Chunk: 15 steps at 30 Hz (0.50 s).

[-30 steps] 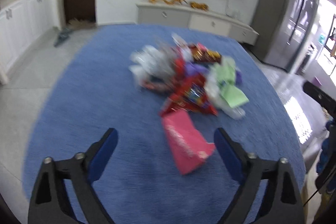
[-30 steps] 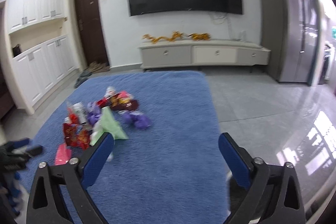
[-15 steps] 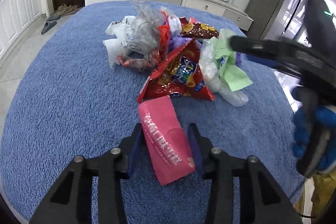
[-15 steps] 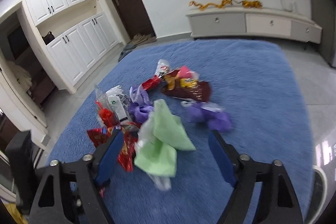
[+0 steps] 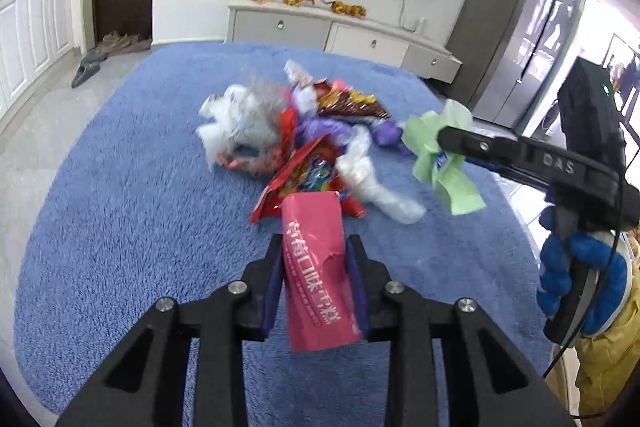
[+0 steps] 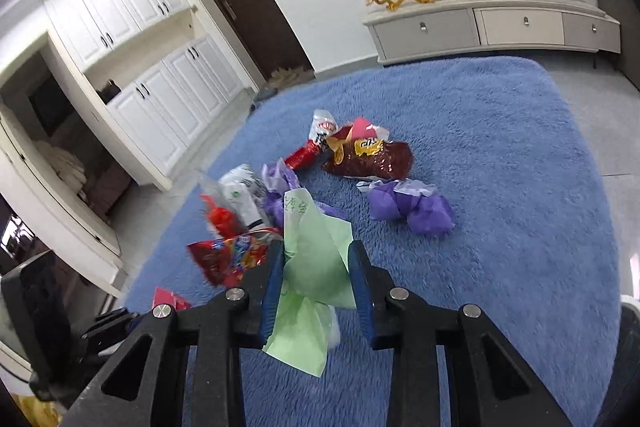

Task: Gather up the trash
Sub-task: 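Grasp the pink paper box with left tool while right tool grasps green tissue, then carry both items over the bin and open both tools to drop them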

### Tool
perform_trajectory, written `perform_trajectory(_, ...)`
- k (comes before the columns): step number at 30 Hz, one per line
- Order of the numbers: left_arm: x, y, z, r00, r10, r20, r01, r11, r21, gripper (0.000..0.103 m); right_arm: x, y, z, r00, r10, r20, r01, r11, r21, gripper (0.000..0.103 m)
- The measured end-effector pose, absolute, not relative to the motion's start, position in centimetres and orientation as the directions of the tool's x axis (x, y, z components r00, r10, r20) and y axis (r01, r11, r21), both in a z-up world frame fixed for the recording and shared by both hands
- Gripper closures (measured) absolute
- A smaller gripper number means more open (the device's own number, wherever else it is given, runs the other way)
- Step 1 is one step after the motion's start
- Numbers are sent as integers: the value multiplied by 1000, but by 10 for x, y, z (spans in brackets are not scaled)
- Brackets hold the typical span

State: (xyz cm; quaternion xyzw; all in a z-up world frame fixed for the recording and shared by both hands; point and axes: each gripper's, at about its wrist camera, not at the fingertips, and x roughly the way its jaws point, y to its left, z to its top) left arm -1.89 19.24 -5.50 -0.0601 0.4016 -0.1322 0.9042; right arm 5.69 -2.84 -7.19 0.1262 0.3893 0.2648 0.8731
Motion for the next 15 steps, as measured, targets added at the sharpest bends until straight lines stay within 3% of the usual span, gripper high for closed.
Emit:
perform_trajectory(8, -12, 135, -11, 645, -360, -674, 326, 927, -183, 74, 4, -107, -32, 685, 521, -508, -281, 834, 476, 73)
perform_trajectory(15, 14, 9, 7, 565, -480, -671, 530, 835, -151, 74, -52, -227, -31, 802, 253, -541, -9, 911, 412, 73)
